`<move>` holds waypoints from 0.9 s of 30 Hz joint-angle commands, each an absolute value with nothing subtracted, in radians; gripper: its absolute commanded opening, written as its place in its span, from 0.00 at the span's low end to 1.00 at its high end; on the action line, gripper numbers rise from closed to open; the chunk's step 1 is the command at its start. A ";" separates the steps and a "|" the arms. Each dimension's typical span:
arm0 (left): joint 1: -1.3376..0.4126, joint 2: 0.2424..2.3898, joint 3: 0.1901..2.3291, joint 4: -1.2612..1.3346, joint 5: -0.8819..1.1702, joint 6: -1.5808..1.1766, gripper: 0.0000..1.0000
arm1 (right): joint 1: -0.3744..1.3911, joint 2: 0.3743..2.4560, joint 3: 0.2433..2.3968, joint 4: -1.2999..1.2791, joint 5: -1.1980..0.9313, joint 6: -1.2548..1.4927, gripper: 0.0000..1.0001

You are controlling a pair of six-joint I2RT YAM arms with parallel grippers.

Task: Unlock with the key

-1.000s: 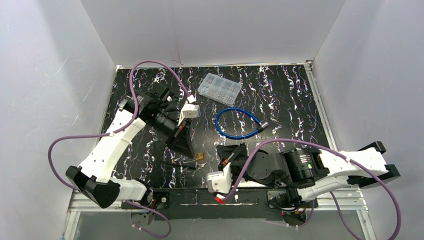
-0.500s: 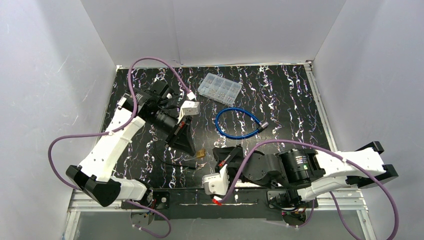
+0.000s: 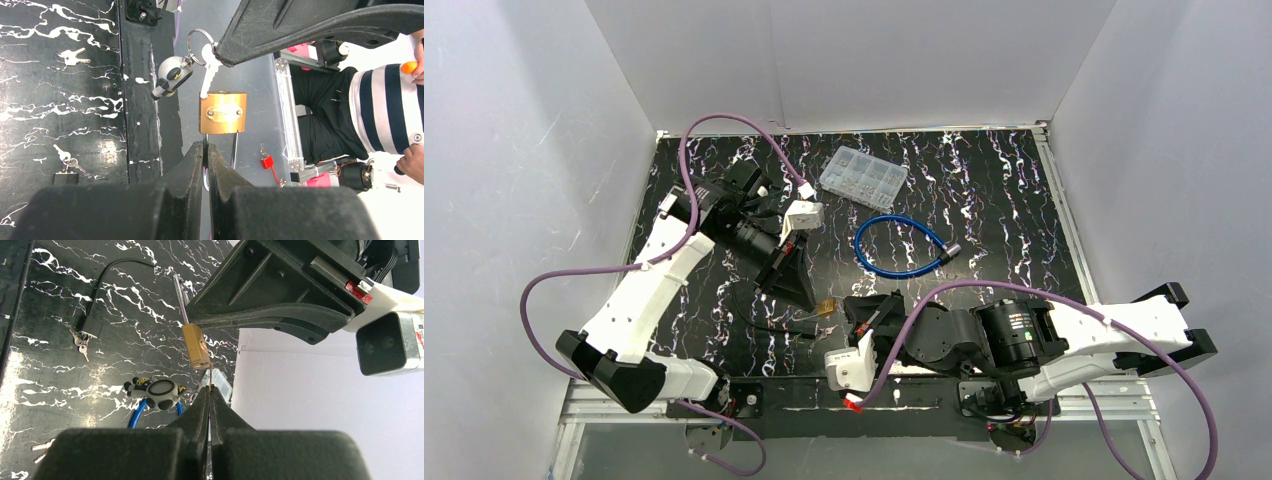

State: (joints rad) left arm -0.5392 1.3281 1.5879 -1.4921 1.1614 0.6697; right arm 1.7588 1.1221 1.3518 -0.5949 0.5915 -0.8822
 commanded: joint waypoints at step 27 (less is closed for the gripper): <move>-0.540 1.271 1.575 -1.667 1.204 0.677 0.00 | 2.100 1.095 1.370 -0.608 0.687 -0.852 0.01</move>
